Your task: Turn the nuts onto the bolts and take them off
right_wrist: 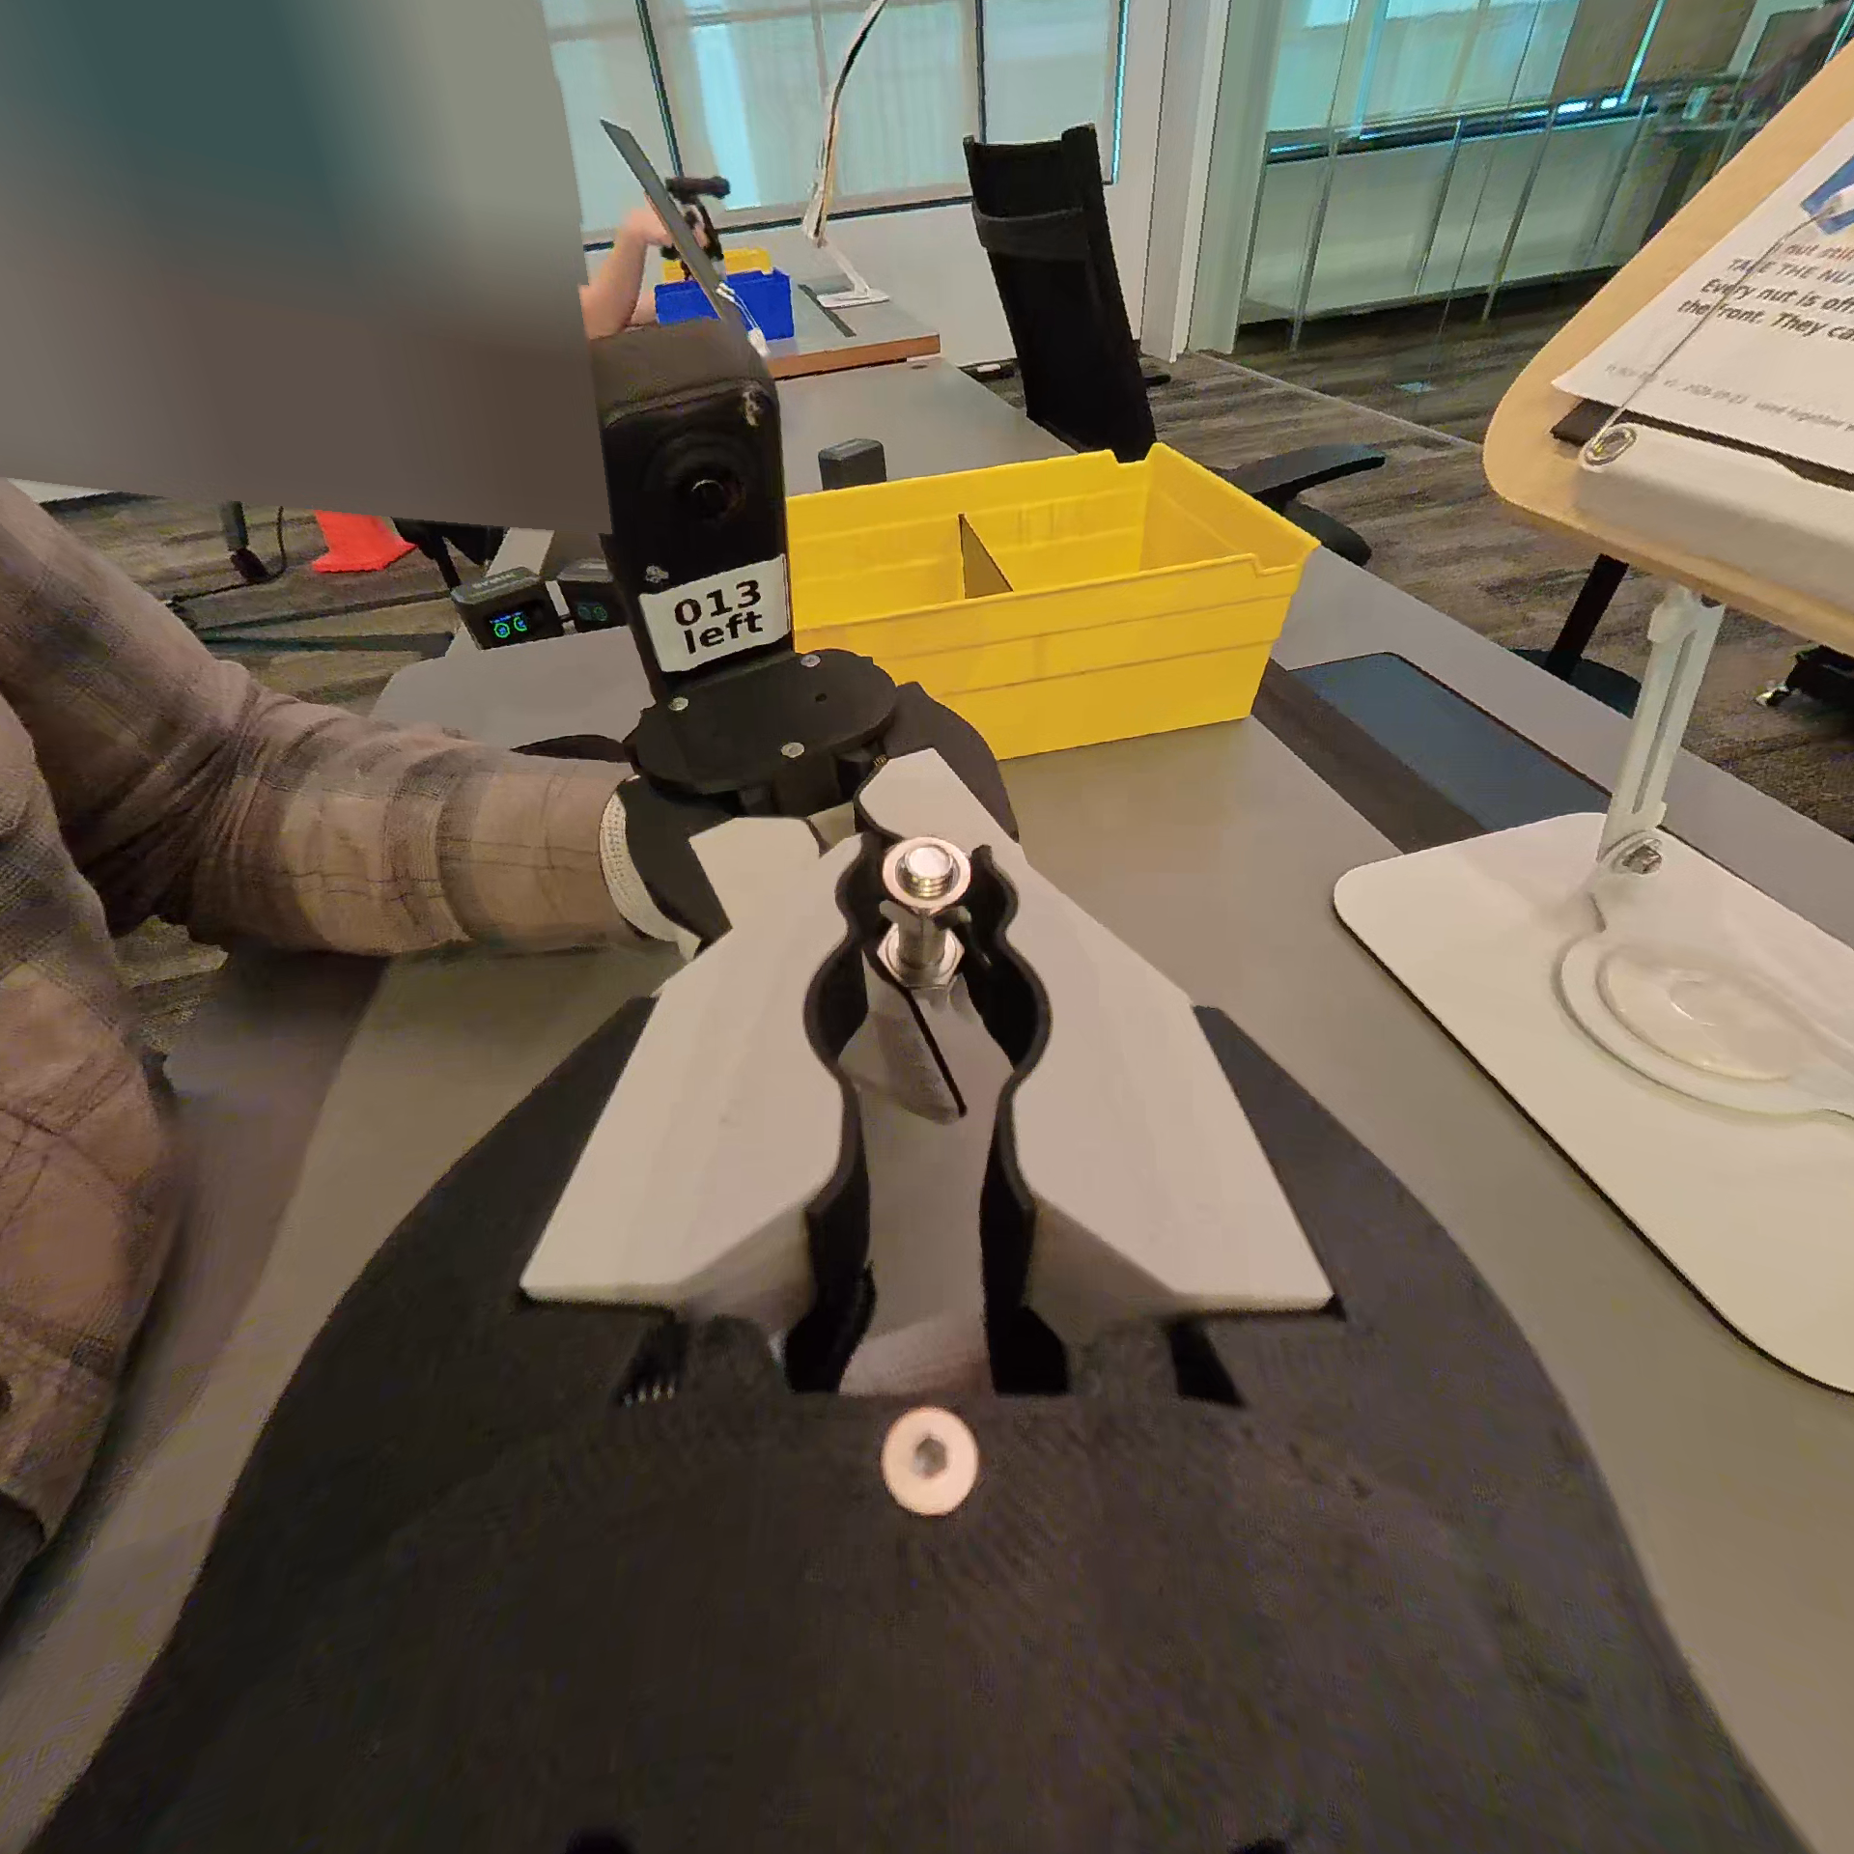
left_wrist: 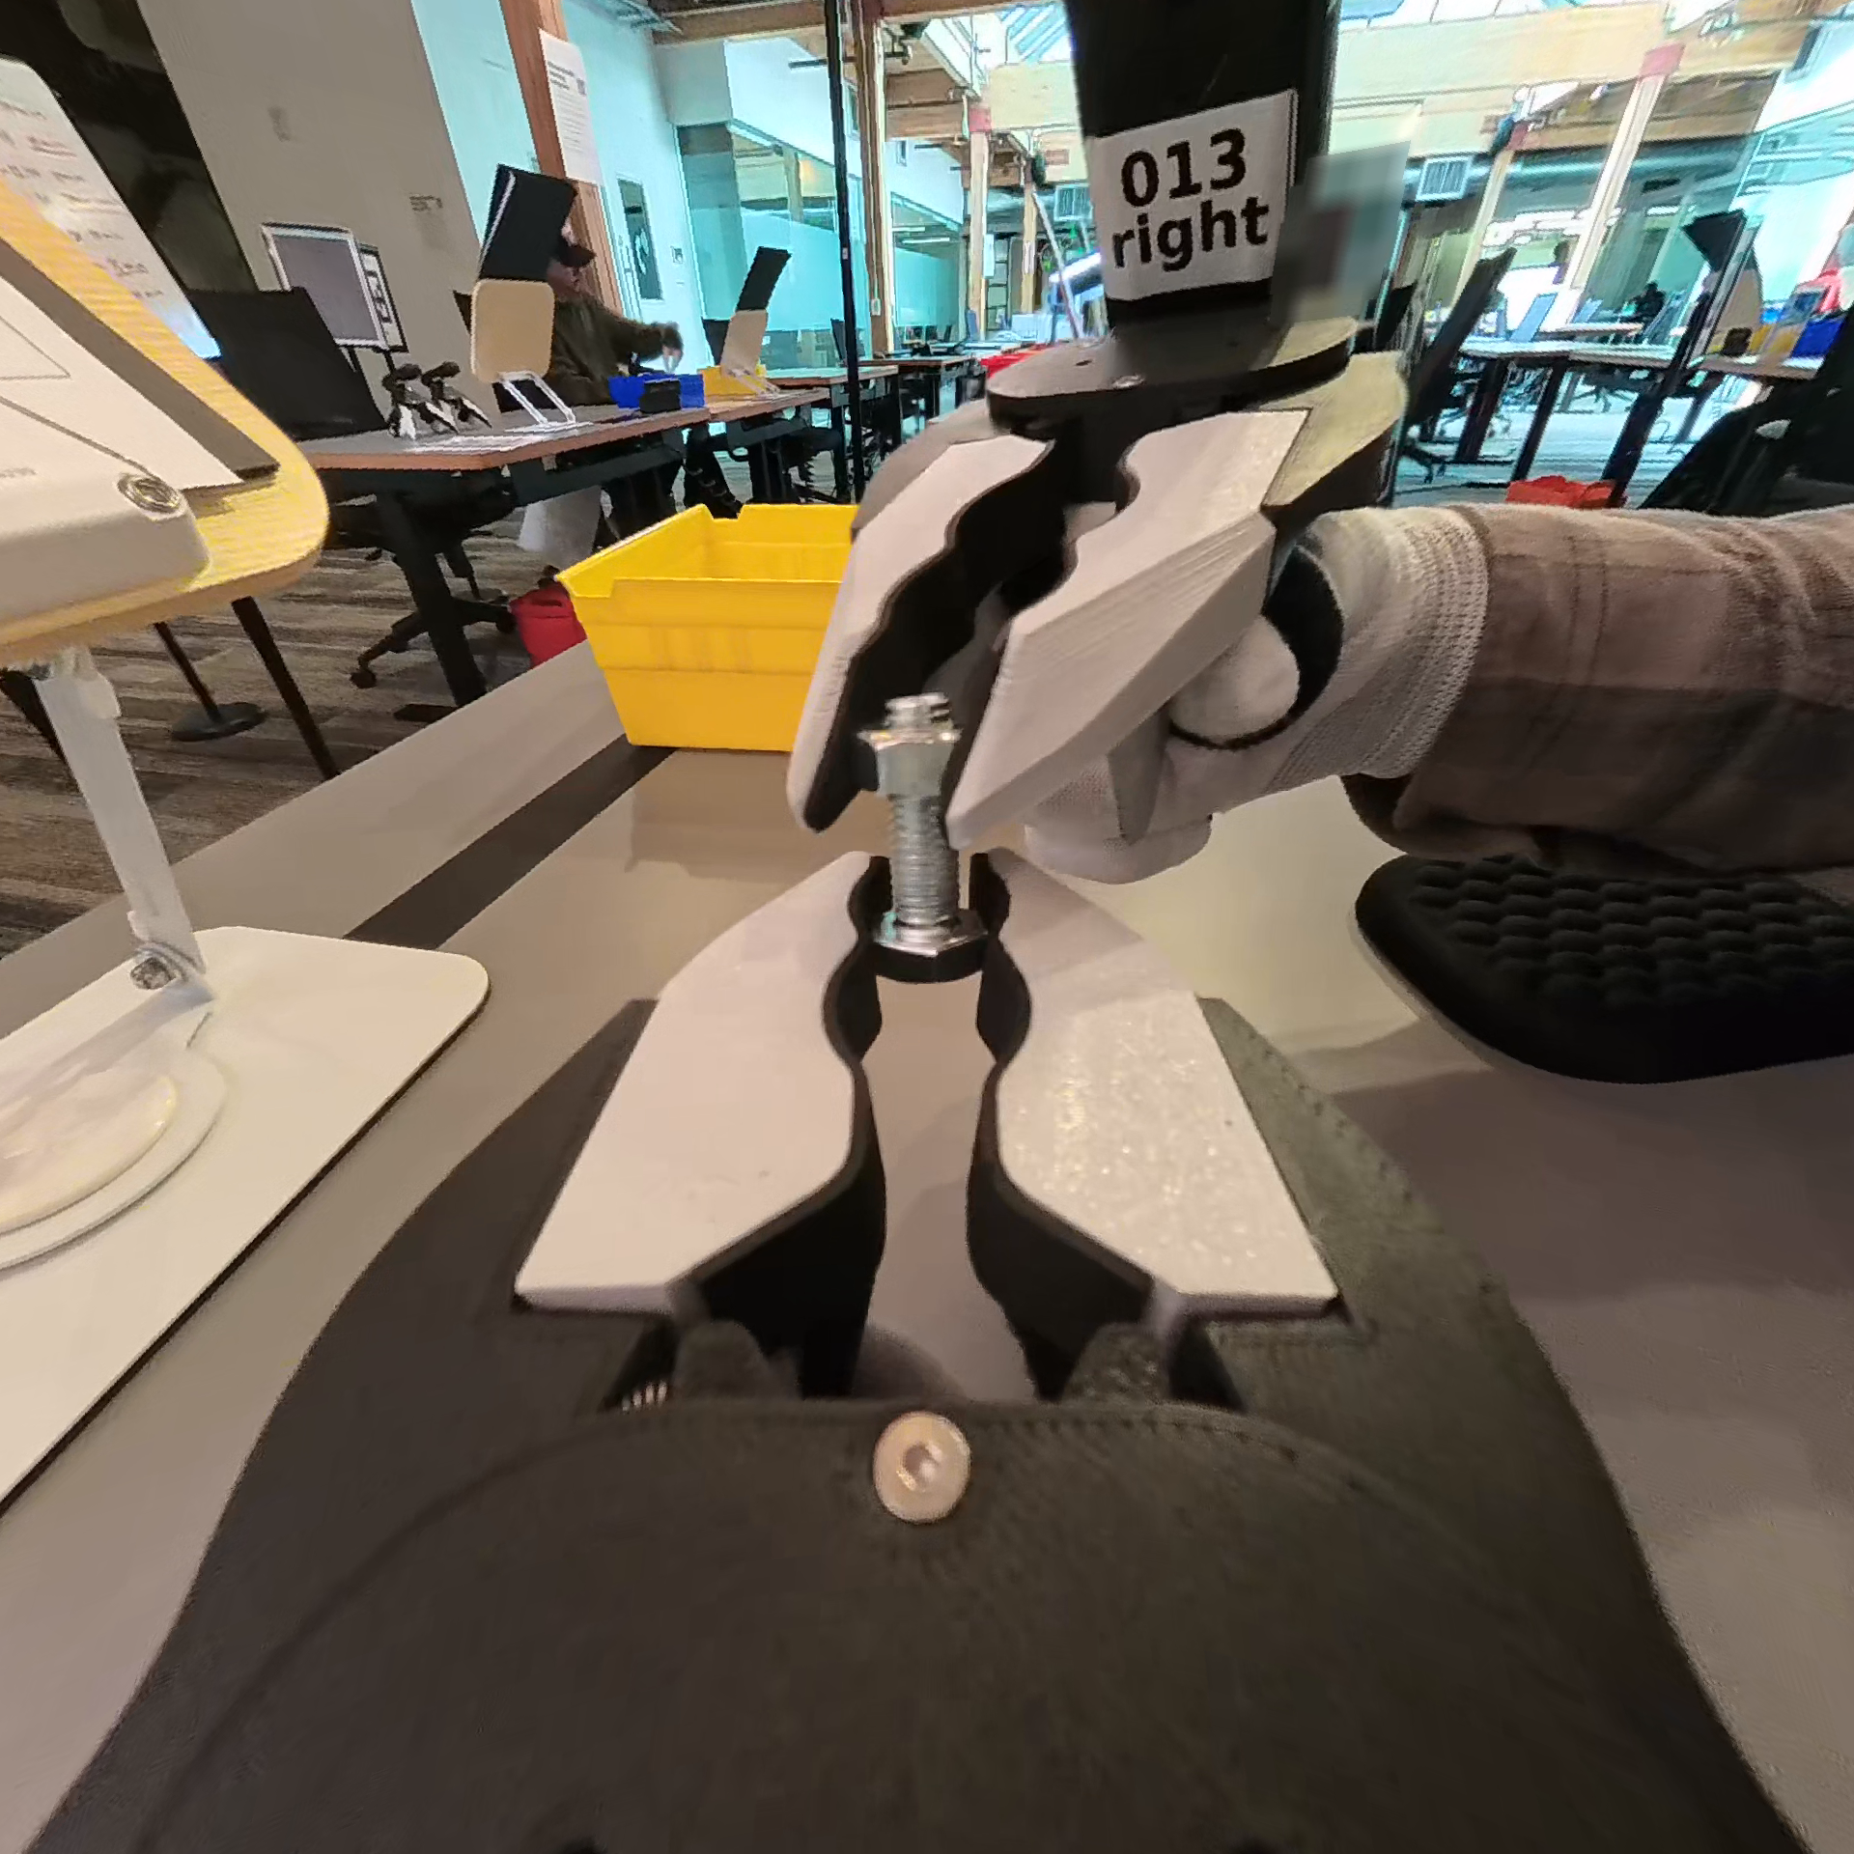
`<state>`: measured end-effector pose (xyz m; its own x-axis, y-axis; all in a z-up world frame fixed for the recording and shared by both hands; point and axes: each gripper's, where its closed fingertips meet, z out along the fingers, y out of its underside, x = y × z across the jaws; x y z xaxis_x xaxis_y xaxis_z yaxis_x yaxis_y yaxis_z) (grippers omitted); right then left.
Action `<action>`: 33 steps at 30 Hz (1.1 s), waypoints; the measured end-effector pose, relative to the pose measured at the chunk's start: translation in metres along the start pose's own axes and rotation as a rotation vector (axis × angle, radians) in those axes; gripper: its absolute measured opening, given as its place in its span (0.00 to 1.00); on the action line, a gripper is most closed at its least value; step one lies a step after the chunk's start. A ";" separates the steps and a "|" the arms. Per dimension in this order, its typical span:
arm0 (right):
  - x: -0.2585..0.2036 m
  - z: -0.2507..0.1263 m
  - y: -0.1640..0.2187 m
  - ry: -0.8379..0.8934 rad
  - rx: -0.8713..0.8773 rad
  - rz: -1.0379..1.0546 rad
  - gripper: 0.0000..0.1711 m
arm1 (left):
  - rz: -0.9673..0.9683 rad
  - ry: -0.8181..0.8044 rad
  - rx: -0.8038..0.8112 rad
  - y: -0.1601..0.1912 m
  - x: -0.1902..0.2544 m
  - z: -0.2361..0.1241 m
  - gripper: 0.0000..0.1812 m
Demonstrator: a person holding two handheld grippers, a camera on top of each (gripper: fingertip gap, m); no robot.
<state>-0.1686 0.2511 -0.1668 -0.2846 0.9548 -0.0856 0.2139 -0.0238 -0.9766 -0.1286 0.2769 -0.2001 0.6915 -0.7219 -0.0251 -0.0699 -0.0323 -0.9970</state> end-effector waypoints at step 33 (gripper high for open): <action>-0.022 -0.014 -0.011 -0.048 0.024 -0.015 0.01 | -0.071 -0.040 0.051 -0.006 -0.015 -0.007 0.08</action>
<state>-0.1510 0.2343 -0.1516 -0.3321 0.9398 -0.0800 0.1873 -0.0174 -0.9822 -0.1431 0.2829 -0.1930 0.7218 -0.6908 0.0436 0.0160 -0.0463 -0.9988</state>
